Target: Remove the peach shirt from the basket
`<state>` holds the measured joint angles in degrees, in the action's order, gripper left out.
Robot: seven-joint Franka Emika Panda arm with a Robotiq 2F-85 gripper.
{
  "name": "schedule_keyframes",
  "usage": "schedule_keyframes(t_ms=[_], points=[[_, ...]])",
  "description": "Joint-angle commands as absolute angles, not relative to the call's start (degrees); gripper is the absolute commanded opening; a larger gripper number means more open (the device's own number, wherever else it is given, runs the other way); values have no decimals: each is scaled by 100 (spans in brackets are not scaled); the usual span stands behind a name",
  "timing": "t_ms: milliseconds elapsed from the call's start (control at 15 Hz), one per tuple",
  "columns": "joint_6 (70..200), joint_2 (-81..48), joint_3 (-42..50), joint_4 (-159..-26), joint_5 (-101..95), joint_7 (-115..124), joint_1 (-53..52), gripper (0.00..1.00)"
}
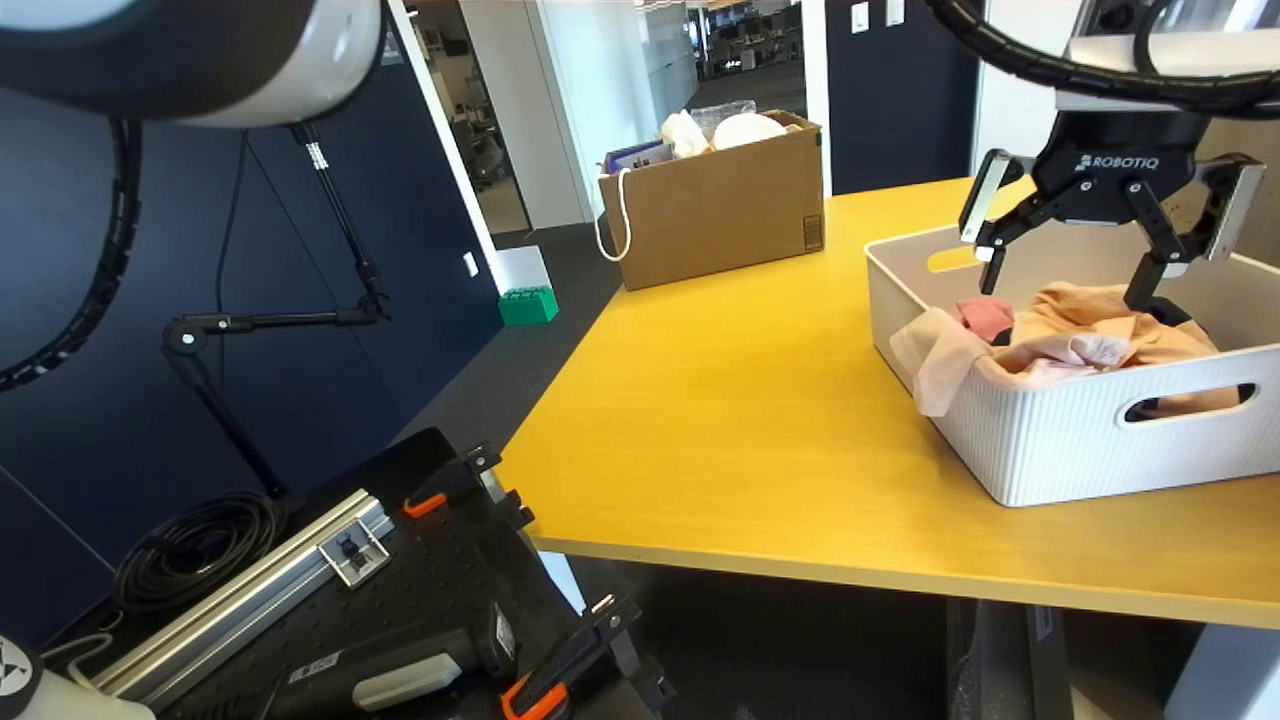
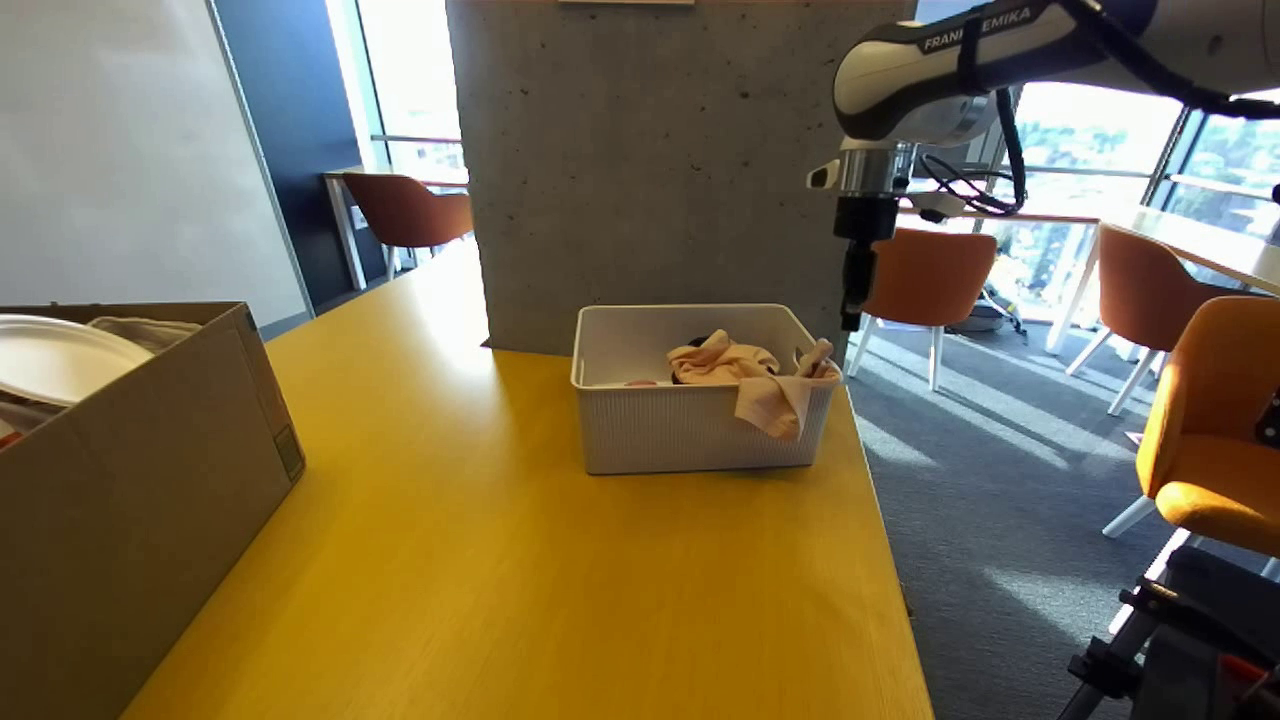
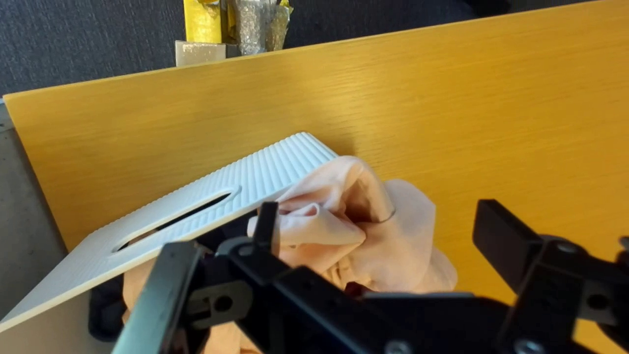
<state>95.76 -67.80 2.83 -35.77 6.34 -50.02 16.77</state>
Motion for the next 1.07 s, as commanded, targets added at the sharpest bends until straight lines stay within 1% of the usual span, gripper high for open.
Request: schedule_keyframes(t_ms=[0,200,467,733,1000], points=[[9525,-6863,307,-3446,599,-4997,1677,100],[9435,-6950,332,-3259,576,-4995,1678,100],[10080,-7179,339,-3150,524,-5093,1598,100],[10233,-7440,237,-3157,577,-5273,1487,100],[10369,-7583,409,-3170,381,-5308,1233,100]])
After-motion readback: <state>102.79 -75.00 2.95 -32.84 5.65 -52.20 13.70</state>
